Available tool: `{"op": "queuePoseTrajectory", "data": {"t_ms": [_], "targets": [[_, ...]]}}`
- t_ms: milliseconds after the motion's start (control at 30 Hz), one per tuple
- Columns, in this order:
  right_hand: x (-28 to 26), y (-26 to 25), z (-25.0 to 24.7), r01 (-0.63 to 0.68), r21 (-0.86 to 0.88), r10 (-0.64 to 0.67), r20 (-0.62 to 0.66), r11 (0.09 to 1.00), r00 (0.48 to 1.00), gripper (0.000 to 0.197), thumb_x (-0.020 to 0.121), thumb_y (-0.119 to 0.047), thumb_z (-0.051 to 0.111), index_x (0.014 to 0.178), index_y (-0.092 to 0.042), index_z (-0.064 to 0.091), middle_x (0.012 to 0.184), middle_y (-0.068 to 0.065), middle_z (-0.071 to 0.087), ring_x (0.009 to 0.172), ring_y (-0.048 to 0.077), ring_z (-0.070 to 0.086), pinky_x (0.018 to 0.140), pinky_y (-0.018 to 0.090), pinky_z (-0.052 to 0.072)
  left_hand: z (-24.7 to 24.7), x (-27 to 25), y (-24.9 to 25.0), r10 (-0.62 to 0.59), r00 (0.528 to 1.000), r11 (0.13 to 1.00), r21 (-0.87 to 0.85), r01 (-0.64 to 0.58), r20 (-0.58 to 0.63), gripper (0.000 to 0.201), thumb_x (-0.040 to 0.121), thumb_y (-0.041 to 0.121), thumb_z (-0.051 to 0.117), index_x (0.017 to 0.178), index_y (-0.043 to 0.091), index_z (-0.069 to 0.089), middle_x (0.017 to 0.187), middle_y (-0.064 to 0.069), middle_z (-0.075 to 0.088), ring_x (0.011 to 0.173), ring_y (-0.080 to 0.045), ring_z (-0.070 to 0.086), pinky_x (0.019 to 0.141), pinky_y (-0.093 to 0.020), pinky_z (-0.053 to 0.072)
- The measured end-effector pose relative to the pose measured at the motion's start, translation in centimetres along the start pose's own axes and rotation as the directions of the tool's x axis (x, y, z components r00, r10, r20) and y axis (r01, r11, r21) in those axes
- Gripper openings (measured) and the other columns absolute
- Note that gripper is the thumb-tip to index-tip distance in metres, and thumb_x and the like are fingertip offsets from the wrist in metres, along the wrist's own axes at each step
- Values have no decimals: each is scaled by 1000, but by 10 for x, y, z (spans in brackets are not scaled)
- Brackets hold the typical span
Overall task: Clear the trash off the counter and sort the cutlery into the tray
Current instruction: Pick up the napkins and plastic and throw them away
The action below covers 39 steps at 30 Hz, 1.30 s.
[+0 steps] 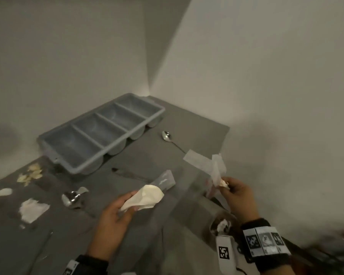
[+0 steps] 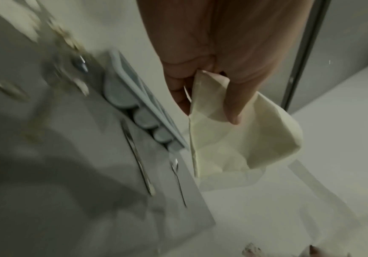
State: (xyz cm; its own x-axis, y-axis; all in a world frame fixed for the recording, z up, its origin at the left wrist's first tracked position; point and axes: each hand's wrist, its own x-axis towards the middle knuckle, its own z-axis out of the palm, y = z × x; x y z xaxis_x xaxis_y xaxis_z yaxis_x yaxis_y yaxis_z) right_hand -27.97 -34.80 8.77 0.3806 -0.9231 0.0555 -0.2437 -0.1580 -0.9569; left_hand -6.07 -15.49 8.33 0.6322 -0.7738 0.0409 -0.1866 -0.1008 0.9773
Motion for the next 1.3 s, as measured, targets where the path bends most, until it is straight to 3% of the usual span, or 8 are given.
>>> {"op": "queuePoseTrajectory", "data": {"t_ms": [300, 433, 567, 700, 833, 1067, 1167, 1300], "targets": [[30, 147, -173, -300, -6, 294, -181, 954, 938, 37, 81, 5, 60, 72, -31, 64, 58, -23, 68, 63, -16, 59, 57, -1, 43, 253, 47, -39, -112, 911, 988, 143, 59, 398, 31, 59, 42, 65, 83, 62, 62, 98, 30, 65, 92, 6, 61, 78, -9, 48], [39, 212, -201, -394, 8, 383, -253, 919, 888, 36, 80, 5, 61, 68, -29, 64, 59, -15, 68, 62, -12, 59, 57, 0, 43, 331, 70, -99, -247, 825, 944, 317, 88, 509, 76, 76, -2, 63, 70, 74, 53, 79, 51, 57, 86, 15, 59, 70, 0, 44], [58, 283, -208, -463, 82, 466, -289, 882, 836, 31, 82, 2, 61, 71, -26, 63, 70, -8, 63, 60, -15, 58, 55, -1, 43, 407, 101, -162, -369, 705, 883, 464, 64, 606, 73, 83, 4, 58, 69, 76, 49, 70, 53, 54, 76, 12, 60, 70, -2, 44], [71, 356, -201, -515, 107, 520, -324, 850, 790, 22, 83, 1, 61, 78, -20, 64, 72, -10, 62, 63, -18, 57, 54, -4, 41, 477, 123, -235, -471, 599, 801, 599, -17, 647, 24, 87, 18, 55, 100, 35, 66, 91, 9, 68, 94, -17, 64, 83, -26, 49], [79, 424, -191, -545, 194, 577, -333, 816, 746, 27, 82, 2, 60, 75, -24, 63, 72, -8, 63, 60, -17, 57, 53, -2, 43, 538, 140, -315, -577, 545, 632, 755, -174, 609, 30, 91, 17, 45, 114, 6, 61, 117, -17, 63, 109, -31, 58, 87, -28, 45], [84, 520, -170, -571, 223, 613, -316, 790, 724, 31, 82, 2, 60, 74, -27, 65, 74, -9, 66, 67, -11, 62, 59, 2, 47, 595, 146, -454, -725, 464, 523, 845, -111, 509, 41, 88, 13, 49, 128, 8, 48, 137, -14, 47, 125, -28, 47, 101, -29, 41], [85, 551, -161, -587, 222, 627, -317, 778, 712, 28, 82, 1, 61, 76, -26, 66, 74, -8, 67, 68, -10, 62, 59, 3, 47, 614, 146, -506, -748, 406, 580, 815, 15, 525, 61, 81, 39, 54, 136, 17, 37, 139, -9, 44, 125, -30, 46, 98, -28, 43], [88, 576, -150, -637, 246, 683, -280, 730, 675, 24, 82, 2, 61, 78, -21, 66, 73, -5, 67, 61, -10, 61, 57, 4, 48, 605, 147, -574, -658, 481, 633, 772, -65, 580, 48, 71, 56, 53, 116, 47, 39, 116, 8, 55, 101, -19, 58, 91, -38, 50]]}}
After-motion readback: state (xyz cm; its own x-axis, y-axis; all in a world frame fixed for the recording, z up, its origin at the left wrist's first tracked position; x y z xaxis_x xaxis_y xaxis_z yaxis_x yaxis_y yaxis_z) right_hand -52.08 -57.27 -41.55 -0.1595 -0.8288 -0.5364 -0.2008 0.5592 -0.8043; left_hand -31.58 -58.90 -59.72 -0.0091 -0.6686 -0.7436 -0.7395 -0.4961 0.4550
